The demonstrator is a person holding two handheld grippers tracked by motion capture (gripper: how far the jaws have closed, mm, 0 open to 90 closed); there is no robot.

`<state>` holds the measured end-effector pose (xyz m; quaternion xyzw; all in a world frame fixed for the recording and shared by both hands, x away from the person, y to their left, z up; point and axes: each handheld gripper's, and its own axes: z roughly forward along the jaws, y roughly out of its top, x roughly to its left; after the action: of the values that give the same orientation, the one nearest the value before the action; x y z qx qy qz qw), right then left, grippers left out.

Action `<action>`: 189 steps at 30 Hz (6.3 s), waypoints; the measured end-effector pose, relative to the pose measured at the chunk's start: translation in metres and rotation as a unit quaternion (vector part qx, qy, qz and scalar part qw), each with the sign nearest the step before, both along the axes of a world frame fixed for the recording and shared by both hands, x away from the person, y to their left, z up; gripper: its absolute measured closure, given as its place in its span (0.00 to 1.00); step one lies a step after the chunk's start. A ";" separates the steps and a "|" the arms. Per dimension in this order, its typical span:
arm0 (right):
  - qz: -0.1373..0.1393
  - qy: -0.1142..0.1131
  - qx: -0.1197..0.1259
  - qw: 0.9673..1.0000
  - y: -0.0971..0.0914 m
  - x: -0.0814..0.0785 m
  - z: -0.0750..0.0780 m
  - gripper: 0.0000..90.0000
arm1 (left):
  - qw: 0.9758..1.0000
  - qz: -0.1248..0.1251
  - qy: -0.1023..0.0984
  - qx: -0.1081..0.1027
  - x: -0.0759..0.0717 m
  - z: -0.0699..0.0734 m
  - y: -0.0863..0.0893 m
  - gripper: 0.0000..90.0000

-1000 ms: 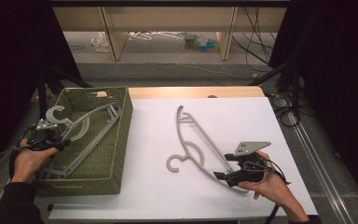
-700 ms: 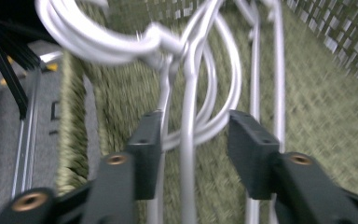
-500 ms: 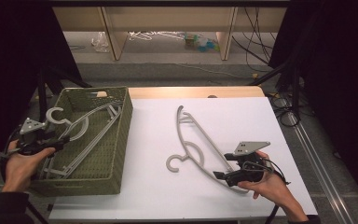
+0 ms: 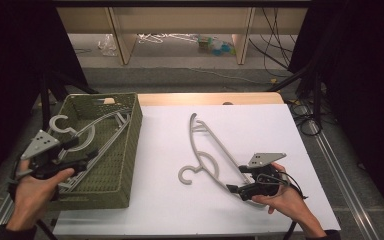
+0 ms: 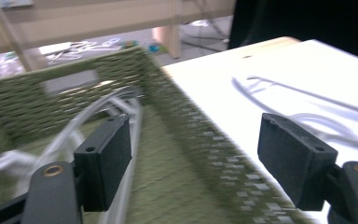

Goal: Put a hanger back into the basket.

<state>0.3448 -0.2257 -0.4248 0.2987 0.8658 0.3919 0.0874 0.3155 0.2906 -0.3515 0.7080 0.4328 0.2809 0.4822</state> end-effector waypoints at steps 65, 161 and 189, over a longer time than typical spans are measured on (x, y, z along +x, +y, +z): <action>0.023 0.090 -0.201 0.975 0.072 0.039 -0.041 0.51 | 0.985 -0.169 -0.019 -0.006 -0.053 -0.082 -0.128 0.18; 0.218 0.056 -0.137 0.965 0.035 0.006 0.018 0.80 | 0.883 -0.384 -0.014 0.268 -0.010 -0.074 -0.210 0.85; -0.005 -0.062 0.006 0.998 0.012 -0.009 0.033 0.30 | 0.950 -0.280 0.067 0.123 0.010 -0.036 -0.172 0.88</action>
<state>0.3354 -0.2136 -0.3915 0.2790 0.8547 0.4143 0.1412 0.3252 0.1187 -0.3873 0.8719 0.2105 0.1377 0.4201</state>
